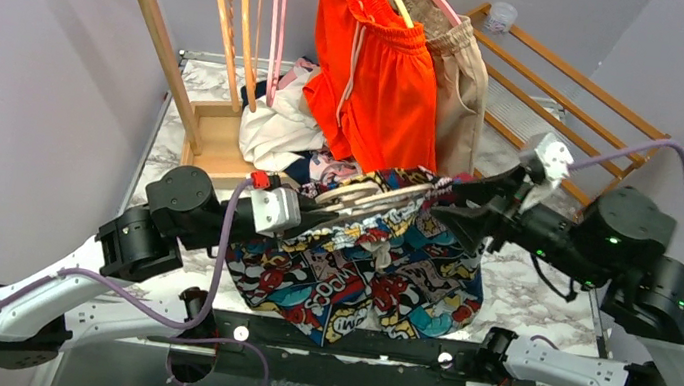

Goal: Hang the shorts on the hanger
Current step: Hang the shorts on the hanger.

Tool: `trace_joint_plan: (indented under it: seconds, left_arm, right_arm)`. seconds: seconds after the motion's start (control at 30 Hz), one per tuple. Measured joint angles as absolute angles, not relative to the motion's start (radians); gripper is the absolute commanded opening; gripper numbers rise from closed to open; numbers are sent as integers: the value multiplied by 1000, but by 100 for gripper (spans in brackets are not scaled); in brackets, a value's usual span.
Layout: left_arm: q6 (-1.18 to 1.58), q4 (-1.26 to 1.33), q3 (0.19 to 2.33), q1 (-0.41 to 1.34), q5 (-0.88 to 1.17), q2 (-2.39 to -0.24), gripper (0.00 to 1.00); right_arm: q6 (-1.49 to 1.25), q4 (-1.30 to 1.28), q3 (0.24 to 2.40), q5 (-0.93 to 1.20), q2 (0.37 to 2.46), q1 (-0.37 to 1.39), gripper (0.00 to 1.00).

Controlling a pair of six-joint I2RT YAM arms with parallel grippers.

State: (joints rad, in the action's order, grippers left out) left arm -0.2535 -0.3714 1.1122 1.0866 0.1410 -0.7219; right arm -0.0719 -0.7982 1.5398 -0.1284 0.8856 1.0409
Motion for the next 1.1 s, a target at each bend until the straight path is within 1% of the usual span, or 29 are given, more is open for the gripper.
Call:
trace_joint_plan:
  seconds: [0.23,0.43,0.57,0.77,0.97,1.03,1.07,1.1]
  left_arm:
    - [-259,-459,1156,1087,342,-760,0]
    - [-252,-485,1189,1087,490,-849,0]
    - [-247,-506,1206,1087,525,-897,0]
    - [-246,-515,1241,1087,535,-906,0]
    - [-247,-515,1277,1087,540,-927,0]
    - [-247,-516,1283,1087,543,-937,0]
    - [-246,-516,1285,1087,546,-943,0]
    - [-246,-516,1285,1087,547,-947,0]
  right_arm:
    - [34,-775,1604,202,868,1041,56]
    - [98,-798,1608,426,968,1041,56]
    - [124,-833,1597,510,1026,1041,54]
    - [144,-866,1542,540,987,1041,51]
    - [156,-868,1496,538,966,1041,39]
    - [157,-868,1489,534,968,1041,31]
    - [158,-867,1486,529,972,1041,25]
    - [158,-867,1485,521,976,1041,18]
